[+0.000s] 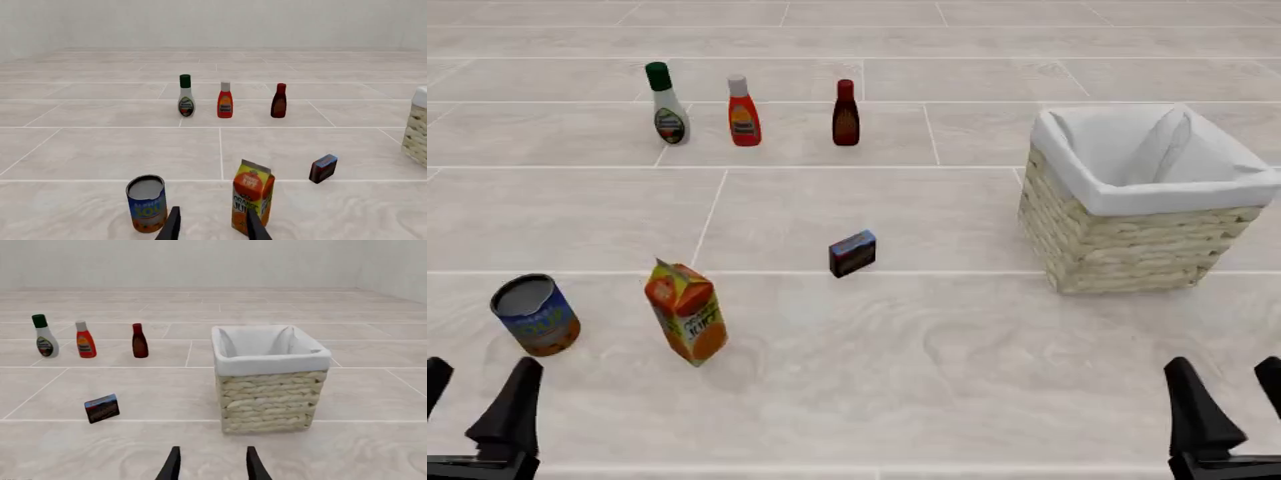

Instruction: Pick the chocolate pudding and place it in the basket.

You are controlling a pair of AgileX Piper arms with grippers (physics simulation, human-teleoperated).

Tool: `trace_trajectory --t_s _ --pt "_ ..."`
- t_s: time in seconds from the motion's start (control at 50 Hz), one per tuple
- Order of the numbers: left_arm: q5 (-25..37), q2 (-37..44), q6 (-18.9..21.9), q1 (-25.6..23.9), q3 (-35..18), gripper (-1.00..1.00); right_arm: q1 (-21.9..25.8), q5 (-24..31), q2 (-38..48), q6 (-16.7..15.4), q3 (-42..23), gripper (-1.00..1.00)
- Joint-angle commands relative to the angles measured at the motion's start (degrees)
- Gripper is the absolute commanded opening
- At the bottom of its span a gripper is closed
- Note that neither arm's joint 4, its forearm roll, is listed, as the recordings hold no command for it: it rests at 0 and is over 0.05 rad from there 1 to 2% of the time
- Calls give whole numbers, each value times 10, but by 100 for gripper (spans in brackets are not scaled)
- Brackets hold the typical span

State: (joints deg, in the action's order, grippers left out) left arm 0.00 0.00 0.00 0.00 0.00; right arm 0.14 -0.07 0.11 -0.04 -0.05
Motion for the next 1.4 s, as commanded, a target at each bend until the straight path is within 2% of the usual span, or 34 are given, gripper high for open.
trace_trajectory --t_s 0.02,0.22,0.36,0.42,0.52,0.62,0.66,0.78,1.06,1.12,1.16,1.4 --pt "0 0 0 0 0 100 7 -4 5 -2 -2 100" --pt "0 0 0 0 0 100 18 3 2 -1 -6 100" --pt "0 0 0 0 0 100 46 10 8 -12 -11 100" --pt "0 0 0 0 0 100 54 -19 49 -39 -9 100" --pt "0 0 0 0 0 100 65 -70 114 -44 -6 100" --pt "0 0 0 0 0 100 81 -88 125 -57 -4 100" --pt "0 0 0 0 0 100 91 -95 136 -42 -7 100" --pt "0 0 0 0 0 100 104 -102 142 -38 -12 100" --pt "0 0 0 0 0 100 136 -142 189 -49 -30 100" --pt "0 0 0 0 0 100 140 -149 202 -38 -37 100" --pt "0 0 0 0 0 100 140 -164 223 -45 -38 100" --pt "0 0 0 0 0 100 169 -193 264 -34 -58 100"
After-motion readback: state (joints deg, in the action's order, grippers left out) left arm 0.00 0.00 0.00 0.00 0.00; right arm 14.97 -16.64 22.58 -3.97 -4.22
